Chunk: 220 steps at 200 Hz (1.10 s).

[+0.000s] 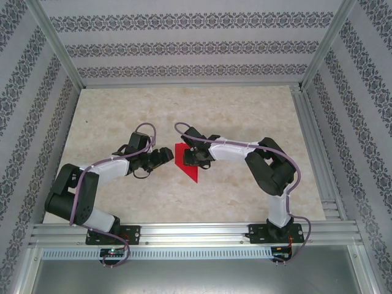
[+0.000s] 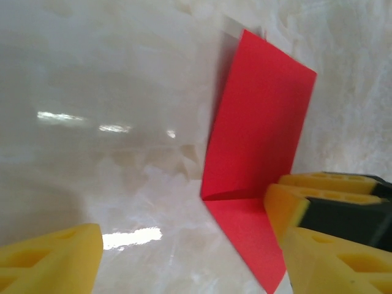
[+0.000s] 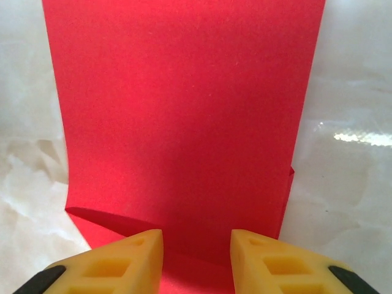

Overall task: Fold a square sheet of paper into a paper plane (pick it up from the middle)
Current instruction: Fold the wing for the fifth time at the center of the table.

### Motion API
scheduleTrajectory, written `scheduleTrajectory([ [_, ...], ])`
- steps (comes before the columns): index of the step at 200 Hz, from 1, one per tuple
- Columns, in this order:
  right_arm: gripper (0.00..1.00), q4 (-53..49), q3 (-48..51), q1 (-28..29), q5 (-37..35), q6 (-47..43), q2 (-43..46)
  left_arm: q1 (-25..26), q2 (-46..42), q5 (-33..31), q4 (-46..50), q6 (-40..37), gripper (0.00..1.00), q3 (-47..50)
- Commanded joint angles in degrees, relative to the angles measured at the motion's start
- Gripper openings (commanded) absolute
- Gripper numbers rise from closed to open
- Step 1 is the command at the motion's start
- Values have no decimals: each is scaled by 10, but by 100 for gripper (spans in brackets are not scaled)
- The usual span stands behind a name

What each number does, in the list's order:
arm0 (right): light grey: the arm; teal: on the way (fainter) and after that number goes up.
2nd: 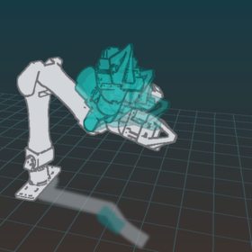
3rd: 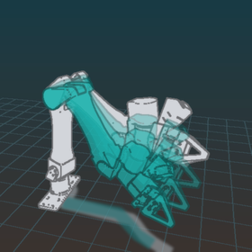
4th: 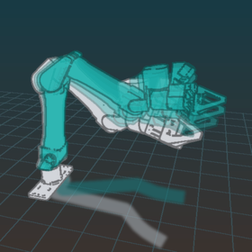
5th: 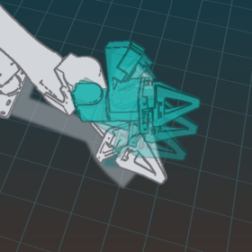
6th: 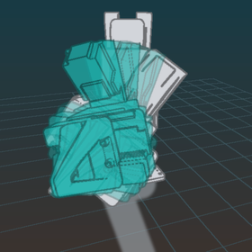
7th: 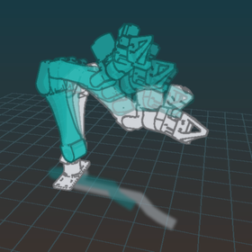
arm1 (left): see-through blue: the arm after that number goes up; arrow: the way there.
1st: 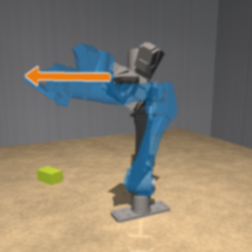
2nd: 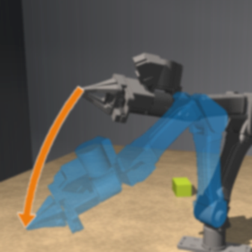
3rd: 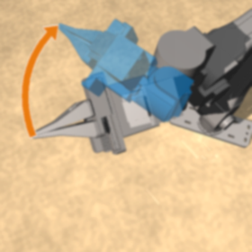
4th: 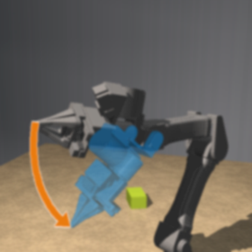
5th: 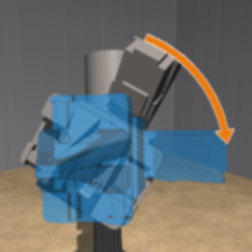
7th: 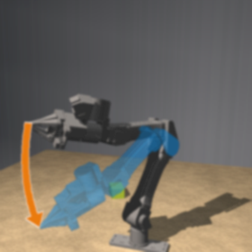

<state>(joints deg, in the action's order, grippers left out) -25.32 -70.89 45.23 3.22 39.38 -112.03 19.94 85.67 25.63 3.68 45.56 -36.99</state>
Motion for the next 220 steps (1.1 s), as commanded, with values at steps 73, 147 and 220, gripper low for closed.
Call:
scheduleTrajectory([
  [73, 32, 134, 88, -42, 88, 23, 5, 49, 65, 66, -106, 54, 55, -3],
  [147, 31, 146, 105, -50, 92, 25, 9, 59, 107, 67, -141, 85, 44, -19],
  [220, 30, 151, 110, -55, 97, 24, 10, 60, 105, 75, -187, 103, 34, -15],
])
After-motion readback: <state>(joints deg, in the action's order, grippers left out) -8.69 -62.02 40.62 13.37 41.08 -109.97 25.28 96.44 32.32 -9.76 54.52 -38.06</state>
